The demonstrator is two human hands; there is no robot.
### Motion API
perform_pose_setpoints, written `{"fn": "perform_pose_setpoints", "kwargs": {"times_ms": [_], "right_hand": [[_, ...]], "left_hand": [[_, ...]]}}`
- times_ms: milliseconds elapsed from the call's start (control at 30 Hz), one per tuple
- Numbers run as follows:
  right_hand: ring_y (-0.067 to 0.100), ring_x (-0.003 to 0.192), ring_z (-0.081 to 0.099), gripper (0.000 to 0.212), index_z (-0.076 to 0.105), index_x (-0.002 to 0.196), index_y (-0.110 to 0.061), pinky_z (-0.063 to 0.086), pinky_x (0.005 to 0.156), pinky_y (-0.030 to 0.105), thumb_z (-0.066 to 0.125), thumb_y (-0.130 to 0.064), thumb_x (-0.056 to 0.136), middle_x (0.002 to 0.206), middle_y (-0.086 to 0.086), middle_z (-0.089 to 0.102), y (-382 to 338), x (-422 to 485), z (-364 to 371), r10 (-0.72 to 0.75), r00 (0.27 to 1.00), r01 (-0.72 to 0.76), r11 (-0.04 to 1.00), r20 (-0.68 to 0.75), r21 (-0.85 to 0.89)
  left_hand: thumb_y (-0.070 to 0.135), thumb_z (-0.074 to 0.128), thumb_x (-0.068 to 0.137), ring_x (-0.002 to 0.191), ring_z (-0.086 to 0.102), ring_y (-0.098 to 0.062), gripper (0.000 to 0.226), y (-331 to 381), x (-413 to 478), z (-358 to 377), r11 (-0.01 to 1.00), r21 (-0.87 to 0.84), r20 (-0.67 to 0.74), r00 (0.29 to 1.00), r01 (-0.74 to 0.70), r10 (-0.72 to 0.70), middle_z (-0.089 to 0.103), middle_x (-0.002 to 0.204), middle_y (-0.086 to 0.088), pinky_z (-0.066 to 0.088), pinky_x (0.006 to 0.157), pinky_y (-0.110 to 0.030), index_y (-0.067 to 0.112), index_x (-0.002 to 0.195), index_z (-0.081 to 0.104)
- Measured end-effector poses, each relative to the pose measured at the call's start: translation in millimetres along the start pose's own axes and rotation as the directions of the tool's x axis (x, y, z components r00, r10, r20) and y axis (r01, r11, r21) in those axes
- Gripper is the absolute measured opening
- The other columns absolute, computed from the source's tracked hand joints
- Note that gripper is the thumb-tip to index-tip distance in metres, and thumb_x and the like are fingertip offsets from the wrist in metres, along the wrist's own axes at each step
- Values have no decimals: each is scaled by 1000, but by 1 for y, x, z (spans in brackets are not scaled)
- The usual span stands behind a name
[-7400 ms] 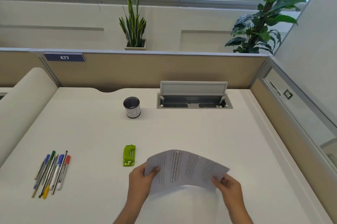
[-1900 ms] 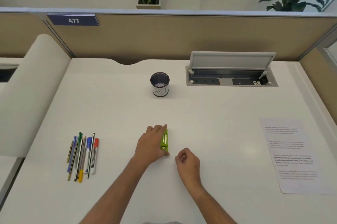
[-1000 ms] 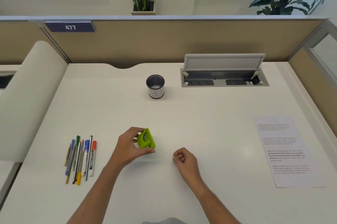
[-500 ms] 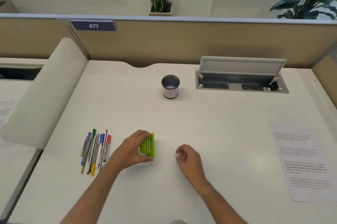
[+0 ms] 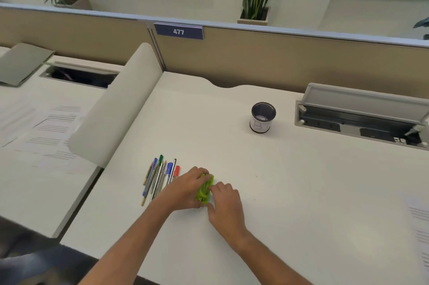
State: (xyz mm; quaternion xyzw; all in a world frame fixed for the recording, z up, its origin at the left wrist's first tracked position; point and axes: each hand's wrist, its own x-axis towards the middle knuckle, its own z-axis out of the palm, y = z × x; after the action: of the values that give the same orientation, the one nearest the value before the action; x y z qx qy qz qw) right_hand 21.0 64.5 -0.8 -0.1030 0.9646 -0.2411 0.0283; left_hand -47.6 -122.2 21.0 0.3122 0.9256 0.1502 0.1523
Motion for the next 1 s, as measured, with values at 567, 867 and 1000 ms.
{"fn": "perform_pose_setpoints", "kwargs": {"times_ms": [567,867,1000], "right_hand": [[22,112,53,40,66,119,-31,42,90,37,81,-31,82,118,-11,54,97,-30,-27,345,911,-325,938,-225,122],[28,154,22,97,32,161,-49,19,121,49,55,-92,77,168,-7,26,165,-24,-43,240,971,-239,965,1,-107],[30,156,18,91,33,160,-53,16,122,51,49,-94,80,171,-5,25,169,-17,-43,202,979,-198,971,21,-131]], "left_hand": [[85,76,50,137,53,-28,125,3,24,7,981,184,-14,998,70,-68,53,158,3,53,103,-45,32,159,44],[57,91,71,152,48,-34,99,63,54,43,996,89,-85,996,0,8,59,156,-7,42,124,-50,12,152,57],[27,77,92,159,36,-33,77,83,72,68,998,-17,-50,997,53,-54,42,169,-12,43,123,-50,4,159,45]]}}
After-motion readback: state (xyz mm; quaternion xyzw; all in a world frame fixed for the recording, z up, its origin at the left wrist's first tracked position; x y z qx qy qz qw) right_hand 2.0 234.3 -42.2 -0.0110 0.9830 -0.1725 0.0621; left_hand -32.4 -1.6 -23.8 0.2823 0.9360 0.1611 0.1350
